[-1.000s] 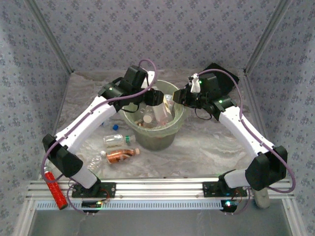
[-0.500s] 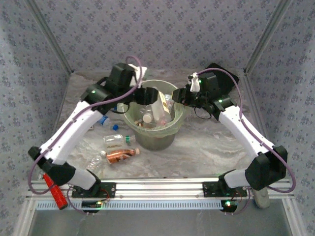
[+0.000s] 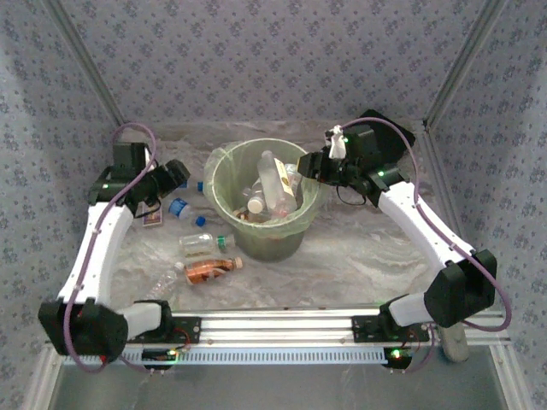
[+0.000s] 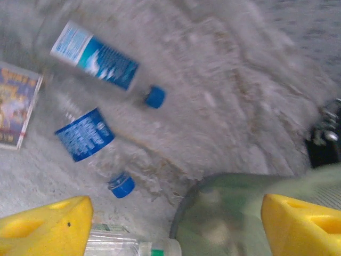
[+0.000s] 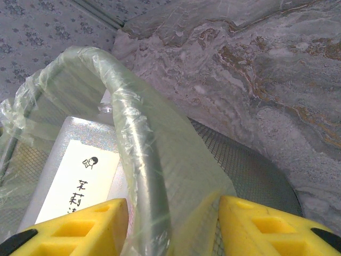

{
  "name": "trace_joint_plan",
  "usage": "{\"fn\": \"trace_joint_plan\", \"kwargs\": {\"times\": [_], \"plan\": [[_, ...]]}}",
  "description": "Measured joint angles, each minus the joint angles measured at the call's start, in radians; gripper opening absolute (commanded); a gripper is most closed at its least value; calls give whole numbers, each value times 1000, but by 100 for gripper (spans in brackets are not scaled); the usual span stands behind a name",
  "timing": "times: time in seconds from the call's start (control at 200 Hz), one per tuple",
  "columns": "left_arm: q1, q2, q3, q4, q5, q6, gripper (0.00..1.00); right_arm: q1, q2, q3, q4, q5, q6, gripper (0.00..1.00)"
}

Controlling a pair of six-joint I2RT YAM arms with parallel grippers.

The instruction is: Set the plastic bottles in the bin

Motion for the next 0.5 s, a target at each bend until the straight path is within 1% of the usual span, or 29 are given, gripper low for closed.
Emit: {"fn": "trace_joint_plan", "kwargs": {"times": [0.135, 0.245, 0.37, 0.5], "plan": [[26, 110, -69, 85, 11, -167, 84, -1, 0, 0, 0, 0, -3, 50], [26, 140, -103, 138, -5, -285, 85, -3, 0, 0, -1, 0, -4, 50], [26, 147, -143, 175, -32, -377, 84, -5, 0, 0, -1, 0, -6, 50], [19, 194, -180, 217, -41, -428, 84, -6, 0, 0, -1, 0, -7, 50]]}}
